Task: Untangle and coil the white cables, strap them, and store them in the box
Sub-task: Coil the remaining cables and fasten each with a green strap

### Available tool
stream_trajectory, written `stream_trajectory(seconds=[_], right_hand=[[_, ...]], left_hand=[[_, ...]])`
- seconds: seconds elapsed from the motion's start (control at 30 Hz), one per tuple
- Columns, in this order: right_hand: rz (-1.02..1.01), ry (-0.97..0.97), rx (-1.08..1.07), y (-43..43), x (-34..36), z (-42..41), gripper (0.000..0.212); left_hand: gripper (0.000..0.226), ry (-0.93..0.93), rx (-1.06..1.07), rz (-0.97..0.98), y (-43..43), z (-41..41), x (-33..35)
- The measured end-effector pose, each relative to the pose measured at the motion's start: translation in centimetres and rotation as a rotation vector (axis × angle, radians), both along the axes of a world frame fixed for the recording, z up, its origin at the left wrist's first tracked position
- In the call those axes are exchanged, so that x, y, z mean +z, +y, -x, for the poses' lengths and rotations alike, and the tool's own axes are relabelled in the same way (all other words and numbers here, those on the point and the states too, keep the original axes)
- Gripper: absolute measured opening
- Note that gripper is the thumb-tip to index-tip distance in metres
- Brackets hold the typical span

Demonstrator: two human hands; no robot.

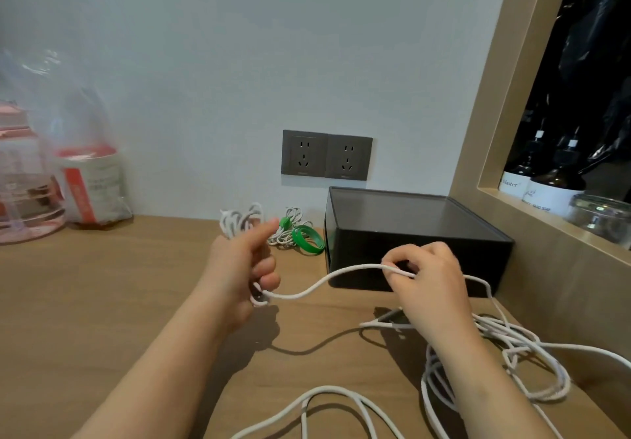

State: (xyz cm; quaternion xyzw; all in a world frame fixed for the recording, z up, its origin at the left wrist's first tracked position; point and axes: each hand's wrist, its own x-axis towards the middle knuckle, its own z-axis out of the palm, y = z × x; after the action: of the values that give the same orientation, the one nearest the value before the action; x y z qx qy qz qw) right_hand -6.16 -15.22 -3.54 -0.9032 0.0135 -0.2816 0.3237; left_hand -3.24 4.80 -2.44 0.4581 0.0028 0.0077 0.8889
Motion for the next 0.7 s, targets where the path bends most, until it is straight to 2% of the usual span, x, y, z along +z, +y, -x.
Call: stream_trajectory(seconds=[0.07,0.13,0.27,0.3,0.43,0.53,0.6,0.7], right_hand=[[-0.061,0.106,0.107,0.2,0.1,0.2,0.012],[-0.106,0.165,0.202,0.6,0.3,0.3,0.015],[-0.495,0.251,0.419,0.8,1.3,0.4,0.033],[-0.506,0.269,0.424,0.8,1.4,0.4,0.036],[-0.201,0.258,0.401,0.8,0.9,0.5,0.025],[0.021,0.304,0.326,0.8,0.1,0.1,0.017],[0.102,0.285,0.271,1.0,-0.4,-0.2,0.017],[0.07,0.144,0.215,1.3,-0.4,-0.2,0.014]], left_hand=[[0.03,-0.073,0.127,-0.305,-0.5,0.1,-0.3],[0.03,-0.122,0.214,-0.455,-0.7,0.1,-0.5],[0.028,-0.113,0.26,-0.516,-0.6,-0.1,-0.4],[0.027,-0.095,0.232,-0.494,-0.6,-0.2,-0.4],[0.021,-0.065,0.032,-0.337,-0.7,0.0,-0.3],[0.018,-0.101,-0.099,-0.33,-0.9,0.5,-0.3],[0.017,-0.131,-0.17,-0.433,-1.0,0.8,-0.4],[0.017,-0.184,-0.224,-0.676,-1.4,1.3,-0.6]])
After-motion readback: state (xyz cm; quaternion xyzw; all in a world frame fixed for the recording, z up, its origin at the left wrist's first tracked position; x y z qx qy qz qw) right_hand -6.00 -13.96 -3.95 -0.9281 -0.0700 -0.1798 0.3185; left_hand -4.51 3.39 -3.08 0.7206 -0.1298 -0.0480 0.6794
